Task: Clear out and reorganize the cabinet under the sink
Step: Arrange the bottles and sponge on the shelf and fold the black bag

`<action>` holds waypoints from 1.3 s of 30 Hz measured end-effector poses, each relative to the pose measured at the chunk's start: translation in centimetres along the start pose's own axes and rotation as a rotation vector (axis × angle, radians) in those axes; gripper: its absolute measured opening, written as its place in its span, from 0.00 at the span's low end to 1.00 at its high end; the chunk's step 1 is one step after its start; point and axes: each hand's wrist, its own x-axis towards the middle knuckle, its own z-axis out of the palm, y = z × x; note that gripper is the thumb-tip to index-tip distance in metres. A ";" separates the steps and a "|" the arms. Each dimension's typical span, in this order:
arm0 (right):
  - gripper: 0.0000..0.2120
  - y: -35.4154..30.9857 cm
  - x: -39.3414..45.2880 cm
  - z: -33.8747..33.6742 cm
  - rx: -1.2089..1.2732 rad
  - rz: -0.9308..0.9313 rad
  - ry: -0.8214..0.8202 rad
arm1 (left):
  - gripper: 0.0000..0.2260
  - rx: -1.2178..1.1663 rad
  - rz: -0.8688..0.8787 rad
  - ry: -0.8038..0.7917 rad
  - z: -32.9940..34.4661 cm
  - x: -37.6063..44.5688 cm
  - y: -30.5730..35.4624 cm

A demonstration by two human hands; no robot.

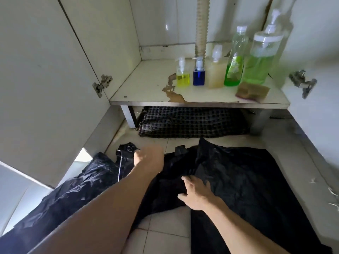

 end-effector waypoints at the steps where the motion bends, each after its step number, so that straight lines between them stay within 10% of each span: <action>1: 0.31 -0.5 -0.3 -1.7 0.095 -0.020 0.068 | 0.08 -0.002 0.012 0.047 -1.9 -0.1 -0.6; 7: 0.40 -4.1 -5.8 -14.4 0.368 -0.161 0.513 | 0.12 -0.117 0.138 0.030 -11.0 -4.8 -3.2; 12: 0.22 -4.4 -14.5 -20.9 0.089 -0.187 0.437 | 0.14 -0.239 0.198 0.206 -16.8 -11.6 -3.4; 20: 0.38 -0.2 -22.3 -21.8 0.025 -0.161 0.561 | 0.16 -0.469 0.520 0.178 -17.8 -14.4 0.8; 25: 0.18 2.7 -20.9 -20.1 -0.047 -0.186 0.599 | 0.12 -0.552 0.651 0.131 -17.0 -14.6 2.2; 39: 0.04 2.6 -23.2 -21.6 -0.098 -0.286 1.029 | 0.23 -0.430 0.441 0.102 -14.9 -11.4 1.7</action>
